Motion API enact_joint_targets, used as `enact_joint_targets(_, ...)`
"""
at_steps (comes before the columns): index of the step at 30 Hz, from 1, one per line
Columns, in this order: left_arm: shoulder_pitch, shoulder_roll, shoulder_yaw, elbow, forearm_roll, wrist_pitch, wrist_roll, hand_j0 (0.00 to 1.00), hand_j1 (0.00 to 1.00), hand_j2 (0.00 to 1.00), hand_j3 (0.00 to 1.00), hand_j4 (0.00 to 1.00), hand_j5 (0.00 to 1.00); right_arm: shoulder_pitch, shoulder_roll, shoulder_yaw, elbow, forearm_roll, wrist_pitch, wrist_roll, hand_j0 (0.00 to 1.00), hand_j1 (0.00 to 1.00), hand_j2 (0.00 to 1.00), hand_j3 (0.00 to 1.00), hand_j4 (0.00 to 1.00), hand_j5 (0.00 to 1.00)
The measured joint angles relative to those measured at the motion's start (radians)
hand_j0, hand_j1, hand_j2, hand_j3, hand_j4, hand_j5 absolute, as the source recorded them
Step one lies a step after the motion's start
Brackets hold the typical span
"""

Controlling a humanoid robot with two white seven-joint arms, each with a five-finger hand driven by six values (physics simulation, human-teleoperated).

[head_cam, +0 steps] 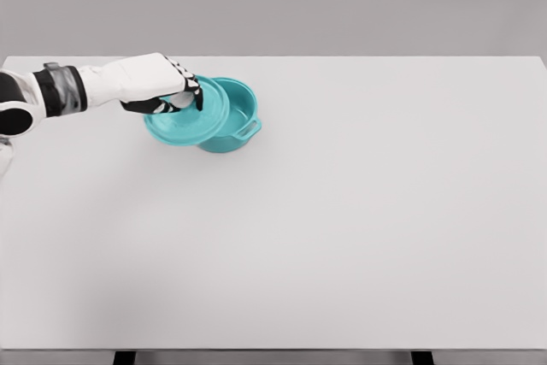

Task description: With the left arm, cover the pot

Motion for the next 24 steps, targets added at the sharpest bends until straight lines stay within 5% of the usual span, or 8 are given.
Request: enact_joint_targets(24, -0.054, -0.136, -0.001, 0.138, -0.089, 0.000, 0.000, 0.52, 0.52, 0.52, 0.52, 0.52, 0.52, 0.000, 0.000, 0.000, 0.001, 0.000, 0.000, 0.000, 1.00, 1.00, 1.00, 1.00, 1.00, 1.00)
